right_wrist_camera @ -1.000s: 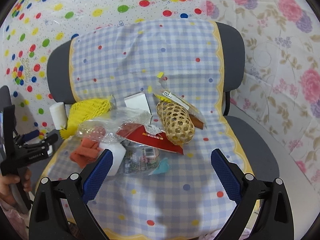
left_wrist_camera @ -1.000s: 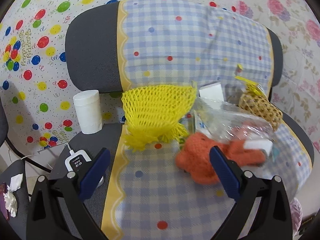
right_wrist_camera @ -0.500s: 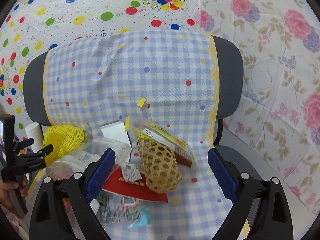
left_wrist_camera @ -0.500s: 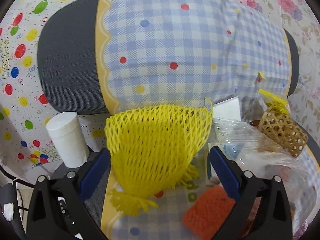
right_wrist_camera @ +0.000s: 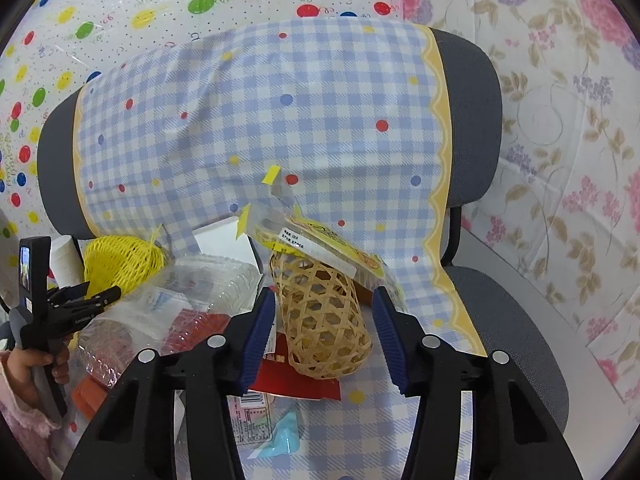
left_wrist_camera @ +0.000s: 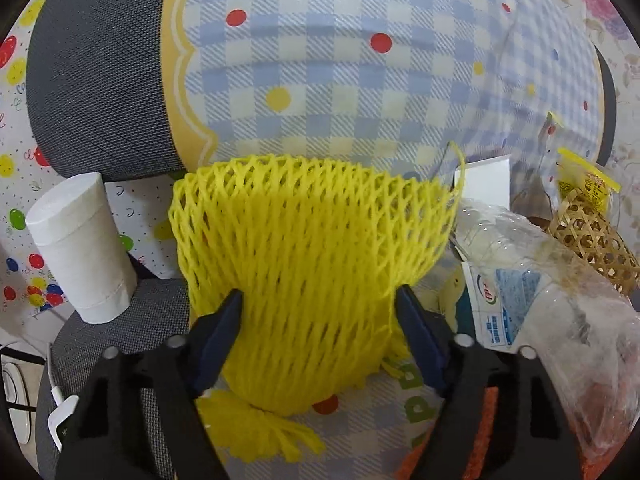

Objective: Collect trash
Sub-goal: 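Reach the left tool to the yellow foam net and close on it, then lift the yellow net with the left tool and carry it over the wastebasket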

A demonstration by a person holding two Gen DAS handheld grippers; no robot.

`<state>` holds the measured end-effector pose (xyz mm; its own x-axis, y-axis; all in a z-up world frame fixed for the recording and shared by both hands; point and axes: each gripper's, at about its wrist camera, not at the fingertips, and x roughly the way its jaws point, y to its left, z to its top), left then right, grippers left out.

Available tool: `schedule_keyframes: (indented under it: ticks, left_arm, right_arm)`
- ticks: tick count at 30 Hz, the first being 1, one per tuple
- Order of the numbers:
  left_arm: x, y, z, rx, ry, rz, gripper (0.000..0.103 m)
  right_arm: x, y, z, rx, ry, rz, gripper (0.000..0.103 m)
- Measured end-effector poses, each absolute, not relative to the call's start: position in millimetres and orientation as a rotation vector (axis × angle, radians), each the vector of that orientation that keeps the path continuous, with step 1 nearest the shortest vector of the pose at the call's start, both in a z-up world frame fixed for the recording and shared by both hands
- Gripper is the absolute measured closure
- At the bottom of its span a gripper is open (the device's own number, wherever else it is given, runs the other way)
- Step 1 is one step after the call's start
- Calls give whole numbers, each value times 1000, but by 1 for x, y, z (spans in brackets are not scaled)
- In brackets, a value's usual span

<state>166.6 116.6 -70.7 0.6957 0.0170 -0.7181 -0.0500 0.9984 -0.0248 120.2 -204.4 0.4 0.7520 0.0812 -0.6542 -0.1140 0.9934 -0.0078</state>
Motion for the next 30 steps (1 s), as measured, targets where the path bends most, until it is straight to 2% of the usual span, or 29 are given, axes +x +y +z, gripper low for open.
schedule_keyframes:
  ticks: [1, 3, 5, 6, 19, 30]
  left_arm:
    - [167, 116, -69, -42, 797, 27, 44]
    - [164, 113, -66, -34, 789, -3, 71]
    - [162, 113, -64, -26, 788, -14, 90]
    - [159, 114, -61, -34, 784, -18, 92]
    - [85, 108, 42, -92, 519, -4, 93]
    - [107, 95, 54, -128, 511, -24, 93]
  right_arm:
    - [119, -206, 1, -44, 708, 103, 52]
    - [116, -210, 2, -35, 709, 99, 52]
    - [111, -213, 3, -31, 701, 104, 52]
    - [108, -214, 3, -34, 696, 105, 52]
    - [98, -214, -4, -99, 684, 142, 51]
    - [190, -142, -20, -258, 706, 245, 51]
